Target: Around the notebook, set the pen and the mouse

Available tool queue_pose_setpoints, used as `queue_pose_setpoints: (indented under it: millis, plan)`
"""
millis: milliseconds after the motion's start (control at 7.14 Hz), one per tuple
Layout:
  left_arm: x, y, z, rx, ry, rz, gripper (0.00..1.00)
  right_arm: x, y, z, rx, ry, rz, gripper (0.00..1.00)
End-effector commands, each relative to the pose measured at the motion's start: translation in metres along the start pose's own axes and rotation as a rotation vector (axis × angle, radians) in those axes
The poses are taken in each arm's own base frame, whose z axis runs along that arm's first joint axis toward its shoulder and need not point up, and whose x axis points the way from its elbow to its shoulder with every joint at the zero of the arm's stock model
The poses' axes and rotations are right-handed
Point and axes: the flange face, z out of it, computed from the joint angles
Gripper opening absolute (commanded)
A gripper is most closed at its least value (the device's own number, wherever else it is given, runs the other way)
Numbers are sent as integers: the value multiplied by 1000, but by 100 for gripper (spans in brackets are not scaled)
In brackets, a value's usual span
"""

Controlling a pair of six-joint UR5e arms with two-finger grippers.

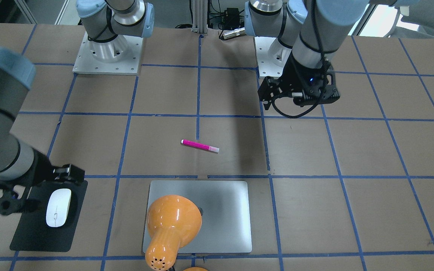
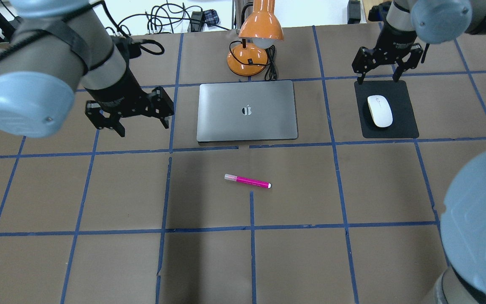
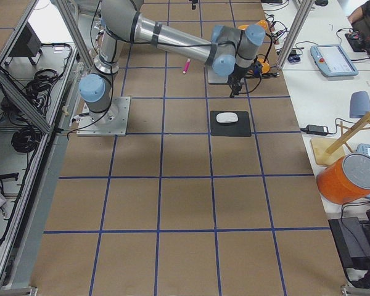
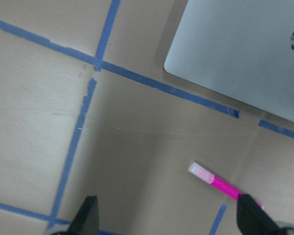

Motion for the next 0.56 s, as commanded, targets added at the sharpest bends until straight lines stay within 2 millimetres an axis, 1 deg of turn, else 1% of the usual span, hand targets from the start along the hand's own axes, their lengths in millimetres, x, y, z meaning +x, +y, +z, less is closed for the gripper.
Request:
queue_pose_setpoints:
  millis: [0,140,280,420]
  plan:
    - [-8,-7,-54,-29,-22,16,100,-85,101,-93,83,1,-38,100]
    - [-11,-9,-63,-7,-16,11,100,-100,143,-104,50,-40,-21,100]
    - [-10,-13,-53,-24,-18,10,100,-92,161,-104,56,-36,-27,100]
    - [-8,-11,-54,-23,-11,2,100,-83,152,-108,102,-40,-11,100]
